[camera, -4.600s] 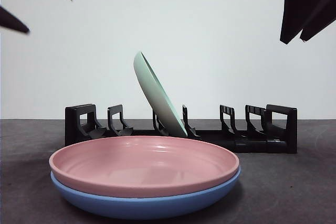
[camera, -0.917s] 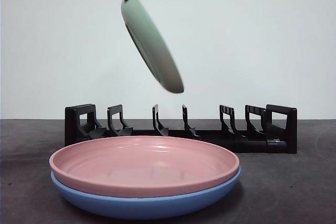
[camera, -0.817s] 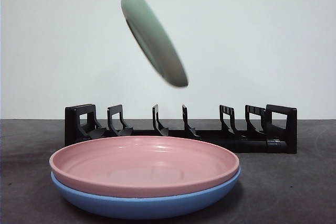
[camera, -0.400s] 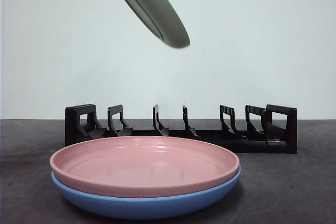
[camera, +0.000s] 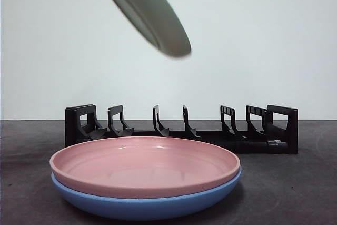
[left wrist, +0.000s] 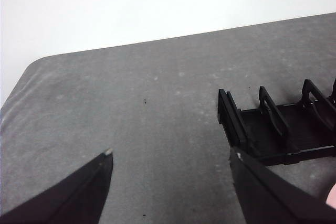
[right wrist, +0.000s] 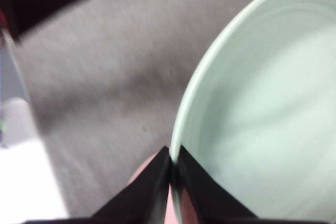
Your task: Place the plate
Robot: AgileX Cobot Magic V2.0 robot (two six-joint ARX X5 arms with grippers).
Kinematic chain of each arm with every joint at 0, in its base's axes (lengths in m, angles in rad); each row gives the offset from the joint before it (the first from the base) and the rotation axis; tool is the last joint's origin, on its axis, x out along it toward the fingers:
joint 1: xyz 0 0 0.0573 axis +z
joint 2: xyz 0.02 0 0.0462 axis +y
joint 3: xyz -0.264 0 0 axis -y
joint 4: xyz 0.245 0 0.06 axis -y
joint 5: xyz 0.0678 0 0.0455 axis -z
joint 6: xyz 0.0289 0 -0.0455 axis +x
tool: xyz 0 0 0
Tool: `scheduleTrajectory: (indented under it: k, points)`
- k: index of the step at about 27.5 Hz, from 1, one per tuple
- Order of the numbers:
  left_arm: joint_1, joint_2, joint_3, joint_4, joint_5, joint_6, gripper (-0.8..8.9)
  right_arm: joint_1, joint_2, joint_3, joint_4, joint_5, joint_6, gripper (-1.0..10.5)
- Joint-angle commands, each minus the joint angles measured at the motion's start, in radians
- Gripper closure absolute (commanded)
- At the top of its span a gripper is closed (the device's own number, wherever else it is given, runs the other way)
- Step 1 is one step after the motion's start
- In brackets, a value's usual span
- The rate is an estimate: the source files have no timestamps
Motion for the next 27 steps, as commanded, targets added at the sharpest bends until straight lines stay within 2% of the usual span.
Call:
scheduleTrajectory:
  k: [1, 4, 13, 21, 27]
  points:
    - [-0.001, 0.002, 0.015, 0.015, -0.003, -0.005, 4.74, 0.064, -0.023, -0.094, 0.077, 0.108, -0.016, 9.4]
    - [-0.001, 0.002, 0.015, 0.015, -0.003, -0.005, 4.74, 0.142, -0.038, -0.204, 0.156, 0.222, -0.016, 9.4]
    - [-0.001, 0.002, 0.015, 0.014, -0.003, -0.005, 4.74, 0.37, -0.034, -0.416, 0.264, 0.461, -0.003, 9.4]
    - [-0.001, 0.002, 0.015, 0.014, -0.003, -0.035, 4.74, 0.423, -0.034, -0.491, 0.169, 0.47, 0.069, 9.4]
    - [-0.001, 0.002, 0.015, 0.014, -0.003, -0.035, 4.74, 0.409, -0.034, -0.492, 0.094, 0.387, 0.093, 9.4]
